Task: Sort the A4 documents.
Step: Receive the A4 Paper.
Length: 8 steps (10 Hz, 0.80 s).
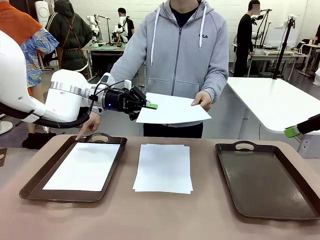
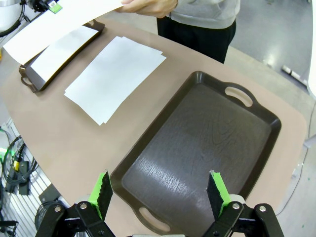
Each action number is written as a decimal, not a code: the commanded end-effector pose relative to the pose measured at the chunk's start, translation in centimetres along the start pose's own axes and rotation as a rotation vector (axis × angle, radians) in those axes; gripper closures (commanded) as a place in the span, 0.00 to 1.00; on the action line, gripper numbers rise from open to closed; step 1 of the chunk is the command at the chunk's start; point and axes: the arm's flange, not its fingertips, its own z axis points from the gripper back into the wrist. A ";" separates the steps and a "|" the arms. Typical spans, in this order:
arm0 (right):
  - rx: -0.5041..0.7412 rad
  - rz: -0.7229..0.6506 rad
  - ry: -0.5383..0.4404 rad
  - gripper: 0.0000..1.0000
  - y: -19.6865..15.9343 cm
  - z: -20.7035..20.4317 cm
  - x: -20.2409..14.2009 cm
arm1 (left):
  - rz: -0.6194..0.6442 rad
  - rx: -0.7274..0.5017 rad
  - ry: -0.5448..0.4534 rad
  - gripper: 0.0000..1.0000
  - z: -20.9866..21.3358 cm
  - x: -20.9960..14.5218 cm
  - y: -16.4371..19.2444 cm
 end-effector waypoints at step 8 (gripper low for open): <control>0.013 0.000 -0.003 0.00 -0.1 -0.1 0.0 | -0.006 0.000 -0.001 1.00 0.0 0.0 0.0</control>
